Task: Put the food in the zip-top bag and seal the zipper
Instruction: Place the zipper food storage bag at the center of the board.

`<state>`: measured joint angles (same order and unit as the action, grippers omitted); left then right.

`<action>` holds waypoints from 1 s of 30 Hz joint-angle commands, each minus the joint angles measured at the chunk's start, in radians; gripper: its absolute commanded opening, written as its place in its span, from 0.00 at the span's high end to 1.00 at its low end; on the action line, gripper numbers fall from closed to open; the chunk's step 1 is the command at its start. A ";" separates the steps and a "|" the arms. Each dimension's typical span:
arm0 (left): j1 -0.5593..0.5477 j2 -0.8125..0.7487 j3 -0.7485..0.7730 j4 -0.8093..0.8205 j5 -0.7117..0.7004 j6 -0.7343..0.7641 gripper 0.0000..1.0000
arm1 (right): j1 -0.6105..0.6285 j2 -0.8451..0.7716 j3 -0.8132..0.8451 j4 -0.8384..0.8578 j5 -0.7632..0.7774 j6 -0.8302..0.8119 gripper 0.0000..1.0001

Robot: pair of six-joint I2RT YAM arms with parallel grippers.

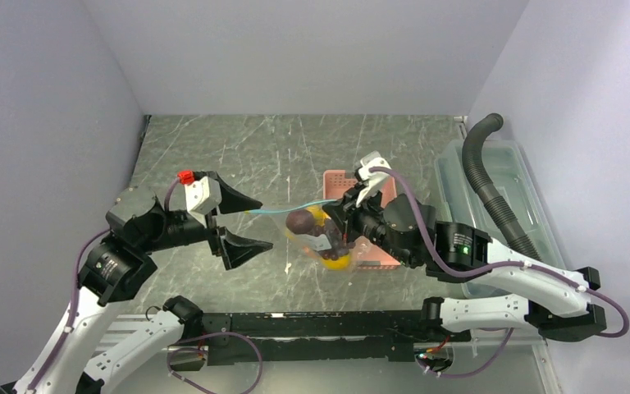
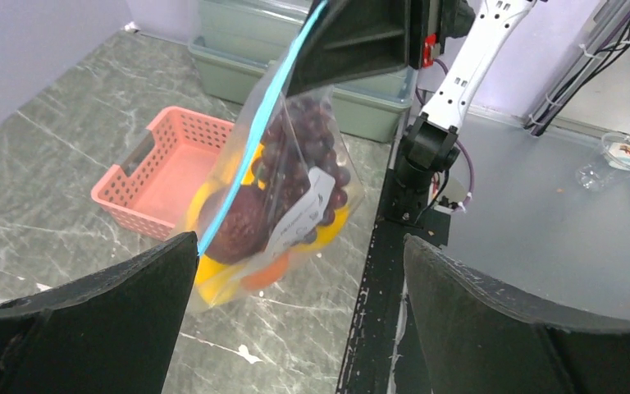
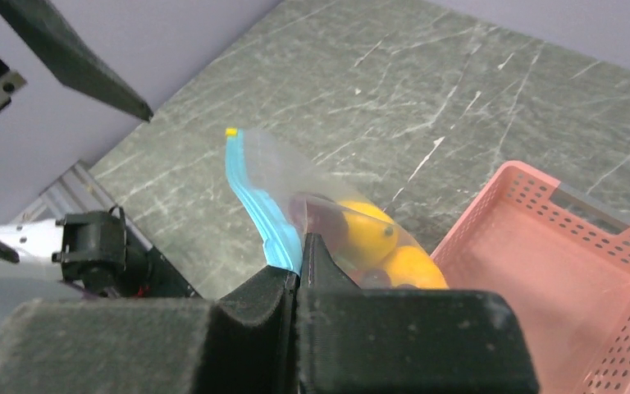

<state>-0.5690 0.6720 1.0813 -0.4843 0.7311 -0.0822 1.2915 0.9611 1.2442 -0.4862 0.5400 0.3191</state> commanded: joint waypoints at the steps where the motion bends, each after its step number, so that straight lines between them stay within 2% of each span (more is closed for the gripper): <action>1: -0.003 0.014 0.056 -0.012 -0.046 0.044 0.00 | -0.001 0.023 0.098 0.017 -0.098 -0.015 1.00; 9: -0.002 0.047 0.075 -0.008 -0.085 0.070 0.00 | -0.003 0.087 0.164 -0.049 -0.205 -0.024 1.00; 18: -0.002 0.060 0.048 -0.001 -0.045 0.129 0.00 | -0.012 0.116 0.212 -0.104 -0.370 -0.048 1.00; 26: -0.003 0.051 0.012 -0.002 0.106 0.142 0.00 | -0.026 0.108 0.211 -0.115 -0.478 -0.057 1.00; 30: -0.003 0.045 -0.007 -0.005 0.136 0.141 0.00 | -0.034 0.113 0.227 -0.124 -0.509 -0.057 1.00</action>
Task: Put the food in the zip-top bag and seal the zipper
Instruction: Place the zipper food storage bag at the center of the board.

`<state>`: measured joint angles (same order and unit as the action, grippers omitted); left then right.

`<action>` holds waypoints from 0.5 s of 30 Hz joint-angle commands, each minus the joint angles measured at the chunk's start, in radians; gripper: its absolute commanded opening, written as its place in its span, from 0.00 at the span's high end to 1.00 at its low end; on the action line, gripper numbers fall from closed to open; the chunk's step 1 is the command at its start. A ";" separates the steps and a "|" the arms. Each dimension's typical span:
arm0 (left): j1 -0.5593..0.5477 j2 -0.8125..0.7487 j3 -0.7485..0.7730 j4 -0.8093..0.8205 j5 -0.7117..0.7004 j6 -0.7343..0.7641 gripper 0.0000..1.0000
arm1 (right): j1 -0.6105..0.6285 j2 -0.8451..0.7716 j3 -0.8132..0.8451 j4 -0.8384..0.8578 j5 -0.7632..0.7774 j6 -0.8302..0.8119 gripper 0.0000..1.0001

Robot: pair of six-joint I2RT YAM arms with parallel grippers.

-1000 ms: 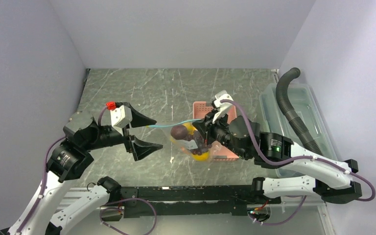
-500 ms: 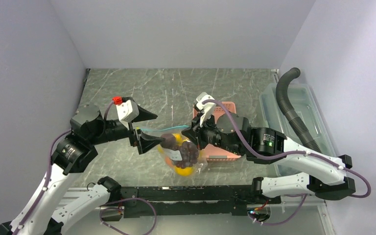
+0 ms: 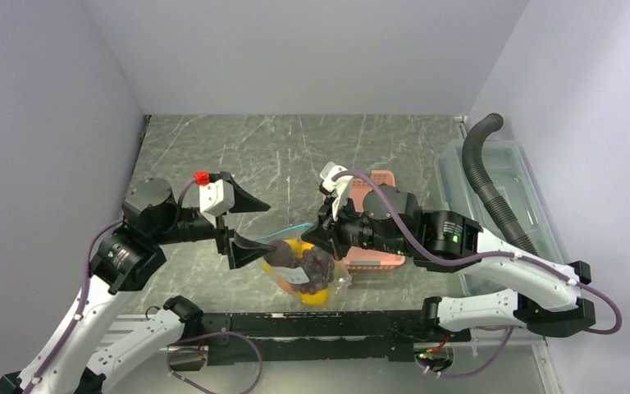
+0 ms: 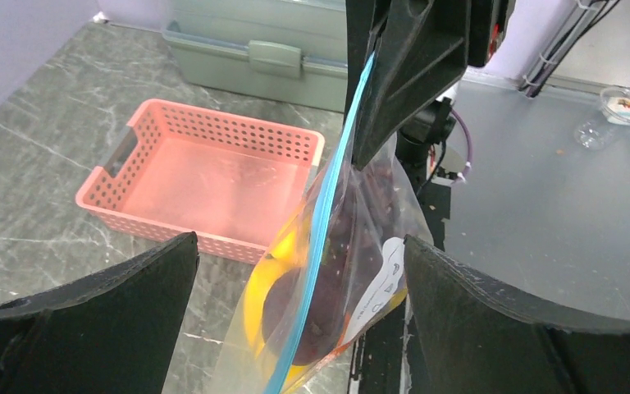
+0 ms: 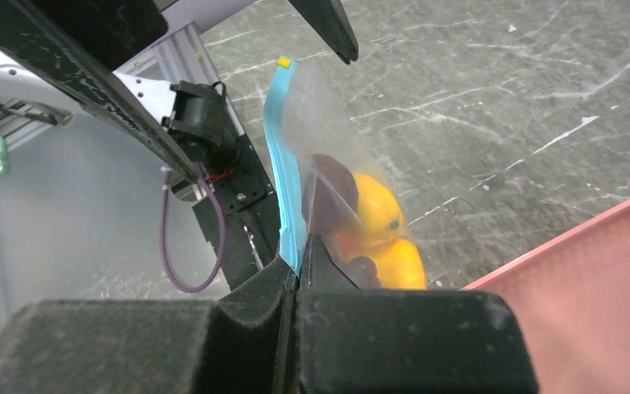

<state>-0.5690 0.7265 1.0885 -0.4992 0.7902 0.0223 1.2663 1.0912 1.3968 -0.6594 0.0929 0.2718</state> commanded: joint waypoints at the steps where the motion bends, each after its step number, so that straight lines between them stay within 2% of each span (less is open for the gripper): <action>1: -0.003 -0.011 -0.018 0.006 0.077 0.039 0.00 | -0.010 -0.017 0.079 0.048 -0.072 -0.011 1.00; 15: -0.003 -0.035 -0.080 0.015 0.111 0.042 0.00 | -0.040 0.013 0.184 0.010 -0.193 -0.019 1.00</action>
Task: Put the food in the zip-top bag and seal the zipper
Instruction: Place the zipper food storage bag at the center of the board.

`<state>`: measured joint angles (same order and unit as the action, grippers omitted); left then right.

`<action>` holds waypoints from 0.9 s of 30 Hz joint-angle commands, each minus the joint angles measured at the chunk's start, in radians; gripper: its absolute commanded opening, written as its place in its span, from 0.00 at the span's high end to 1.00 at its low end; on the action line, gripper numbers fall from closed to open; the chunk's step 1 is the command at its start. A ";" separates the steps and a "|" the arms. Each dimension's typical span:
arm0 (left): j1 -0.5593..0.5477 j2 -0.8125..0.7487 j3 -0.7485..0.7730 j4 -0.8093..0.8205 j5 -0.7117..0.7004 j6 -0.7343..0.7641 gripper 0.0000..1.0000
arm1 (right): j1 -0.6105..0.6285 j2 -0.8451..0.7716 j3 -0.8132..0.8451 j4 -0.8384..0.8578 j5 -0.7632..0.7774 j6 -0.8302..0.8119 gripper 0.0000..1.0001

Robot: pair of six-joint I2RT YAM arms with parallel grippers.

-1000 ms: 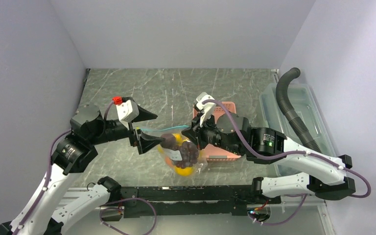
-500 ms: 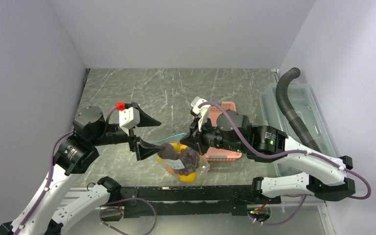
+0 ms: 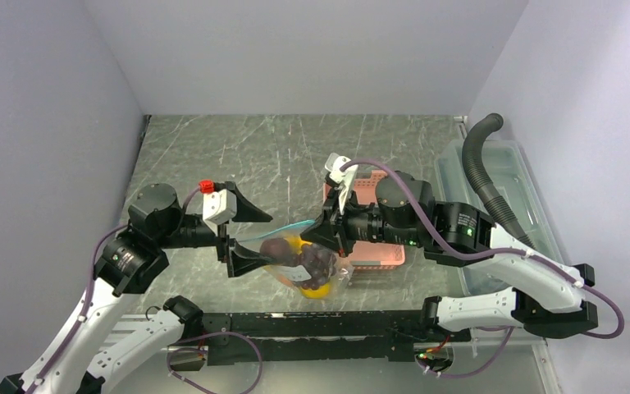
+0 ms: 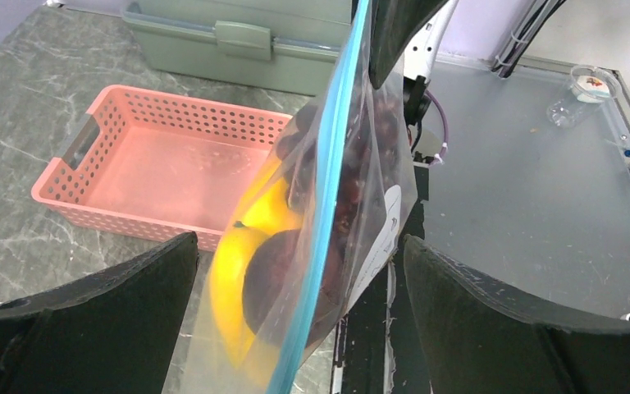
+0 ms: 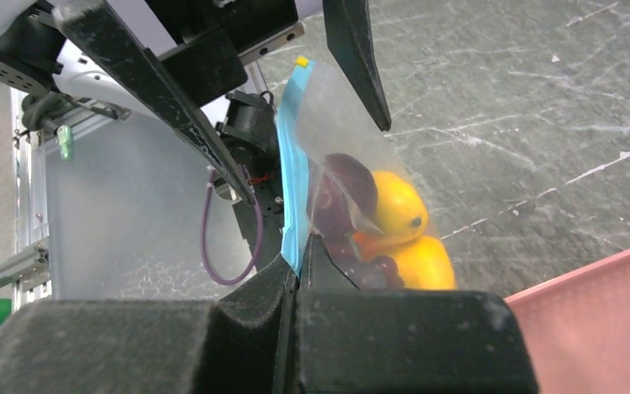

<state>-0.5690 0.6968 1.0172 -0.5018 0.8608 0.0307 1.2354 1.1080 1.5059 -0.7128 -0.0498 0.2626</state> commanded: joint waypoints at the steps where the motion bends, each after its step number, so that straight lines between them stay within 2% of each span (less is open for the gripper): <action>1: -0.003 -0.005 -0.010 0.018 0.040 0.034 0.01 | -0.010 0.002 0.080 0.061 -0.051 -0.010 1.00; 8: -0.002 -0.010 -0.022 0.026 0.046 0.034 0.05 | -0.014 0.010 0.087 0.067 -0.078 -0.011 1.00; 16: -0.003 -0.008 -0.023 0.020 0.058 0.043 0.18 | -0.016 0.008 0.079 0.077 -0.084 -0.008 1.00; 23: -0.003 0.007 -0.028 0.021 0.082 0.046 0.37 | -0.017 0.000 0.080 0.085 -0.084 -0.011 1.00; 27: -0.003 0.025 -0.024 0.017 0.092 0.051 0.52 | -0.017 -0.002 0.082 0.088 -0.088 -0.015 1.00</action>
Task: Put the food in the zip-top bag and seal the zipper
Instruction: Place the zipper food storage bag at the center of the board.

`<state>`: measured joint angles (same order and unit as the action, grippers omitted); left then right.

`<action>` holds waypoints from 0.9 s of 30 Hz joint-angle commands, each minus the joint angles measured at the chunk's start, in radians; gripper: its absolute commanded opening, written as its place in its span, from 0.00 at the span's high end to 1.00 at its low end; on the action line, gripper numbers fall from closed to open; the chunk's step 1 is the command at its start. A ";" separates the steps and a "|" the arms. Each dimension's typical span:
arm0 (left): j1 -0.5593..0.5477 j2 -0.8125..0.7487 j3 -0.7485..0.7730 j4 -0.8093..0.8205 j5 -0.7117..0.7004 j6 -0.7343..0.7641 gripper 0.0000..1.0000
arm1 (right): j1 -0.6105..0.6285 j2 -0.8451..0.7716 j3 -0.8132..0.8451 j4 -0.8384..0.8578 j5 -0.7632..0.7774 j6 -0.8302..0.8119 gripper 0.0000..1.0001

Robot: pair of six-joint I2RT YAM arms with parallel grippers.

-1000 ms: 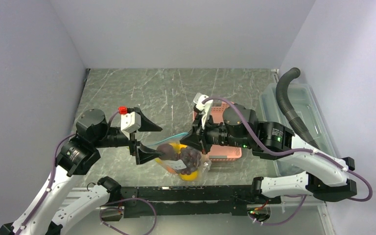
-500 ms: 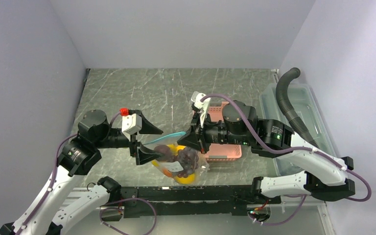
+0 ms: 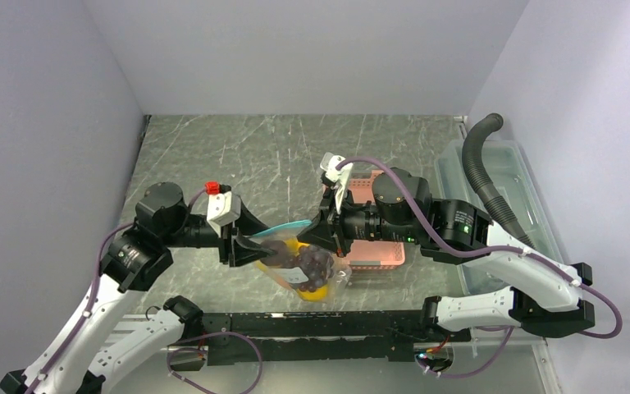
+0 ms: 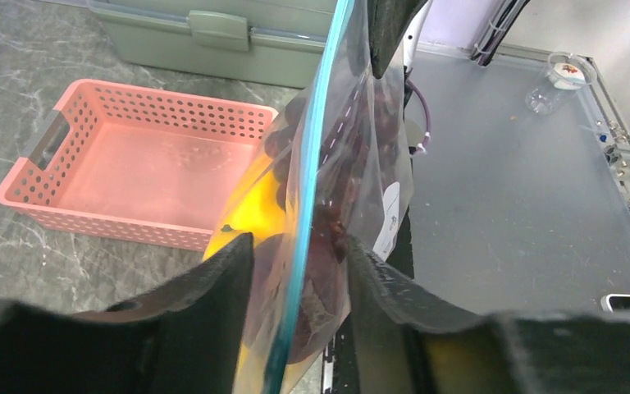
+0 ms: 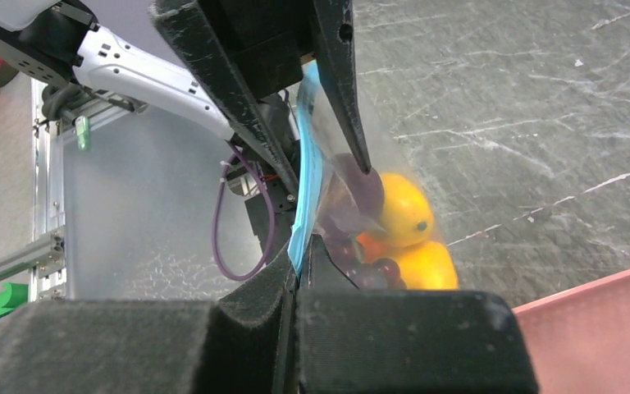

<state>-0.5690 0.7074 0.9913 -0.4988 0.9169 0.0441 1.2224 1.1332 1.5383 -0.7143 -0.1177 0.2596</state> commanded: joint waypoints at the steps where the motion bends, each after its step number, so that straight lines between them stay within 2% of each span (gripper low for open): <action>1: -0.003 0.016 0.003 0.014 0.037 0.037 0.56 | -0.004 -0.028 0.049 0.091 -0.021 -0.014 1.00; 7: -0.003 0.034 0.006 0.012 0.037 0.042 0.75 | -0.006 -0.027 0.040 0.098 -0.028 -0.019 1.00; 10: -0.003 0.041 0.007 0.012 0.028 0.041 0.99 | -0.008 -0.029 0.034 0.101 -0.029 -0.020 1.00; 21: -0.003 0.045 0.004 0.015 -0.072 0.034 1.00 | -0.018 -0.057 -0.010 0.105 0.034 -0.023 1.00; 24: -0.002 0.047 0.004 0.013 -0.118 0.034 1.00 | -0.022 -0.067 -0.030 0.102 0.075 -0.023 0.97; 25: -0.003 0.047 0.004 0.014 -0.142 0.033 1.00 | -0.024 -0.072 -0.036 0.102 0.094 -0.020 0.94; 26: -0.003 0.047 0.003 0.014 -0.179 0.033 1.00 | -0.027 -0.078 -0.044 0.102 0.110 -0.018 0.84; 27: -0.003 0.047 0.005 0.013 -0.204 0.034 1.00 | -0.028 -0.080 -0.050 0.102 0.136 -0.017 0.79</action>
<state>-0.5735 0.7502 0.9913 -0.4953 0.8406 0.0593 1.2037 1.1084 1.4937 -0.7078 -0.0677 0.2443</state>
